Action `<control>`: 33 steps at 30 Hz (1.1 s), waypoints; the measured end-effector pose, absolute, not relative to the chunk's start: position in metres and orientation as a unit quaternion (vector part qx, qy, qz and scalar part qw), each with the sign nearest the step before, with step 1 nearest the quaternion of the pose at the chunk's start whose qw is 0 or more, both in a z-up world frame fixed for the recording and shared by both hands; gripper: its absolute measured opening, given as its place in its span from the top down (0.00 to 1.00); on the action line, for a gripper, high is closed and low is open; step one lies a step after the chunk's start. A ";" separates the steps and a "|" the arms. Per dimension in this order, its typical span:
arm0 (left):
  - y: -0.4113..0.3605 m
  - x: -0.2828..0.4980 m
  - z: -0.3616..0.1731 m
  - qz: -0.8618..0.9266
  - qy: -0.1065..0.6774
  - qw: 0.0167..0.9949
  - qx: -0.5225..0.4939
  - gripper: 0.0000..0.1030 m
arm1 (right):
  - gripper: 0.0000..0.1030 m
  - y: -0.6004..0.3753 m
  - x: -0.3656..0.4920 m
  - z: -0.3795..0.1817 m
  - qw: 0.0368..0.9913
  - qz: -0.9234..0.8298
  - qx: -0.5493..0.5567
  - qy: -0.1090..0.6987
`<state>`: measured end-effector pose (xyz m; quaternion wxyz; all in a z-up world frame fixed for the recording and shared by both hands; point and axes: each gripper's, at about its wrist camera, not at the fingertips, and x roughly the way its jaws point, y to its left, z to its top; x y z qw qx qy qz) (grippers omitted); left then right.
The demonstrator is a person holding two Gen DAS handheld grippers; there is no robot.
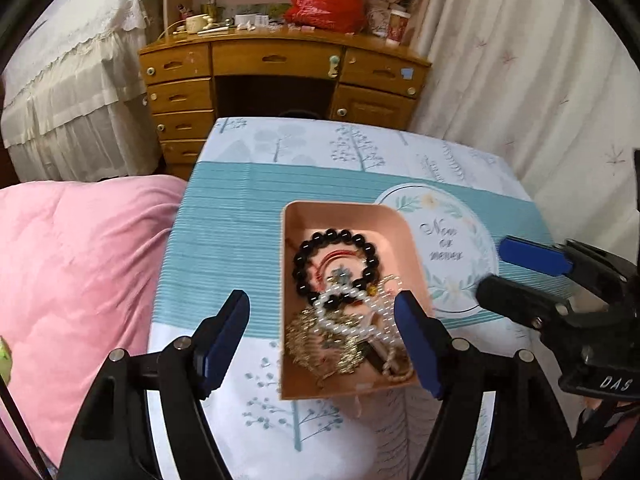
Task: Organize jewelry
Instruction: 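Grasp the gold coin pendant with the right tool and drop it into the tray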
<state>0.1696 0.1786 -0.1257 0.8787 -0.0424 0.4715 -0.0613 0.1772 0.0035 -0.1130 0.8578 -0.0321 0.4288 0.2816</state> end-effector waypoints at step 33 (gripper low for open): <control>0.196 0.152 -0.179 0.001 0.599 0.799 -0.053 0.26 | 0.65 -0.009 0.185 -0.225 0.857 0.273 -0.151 0.411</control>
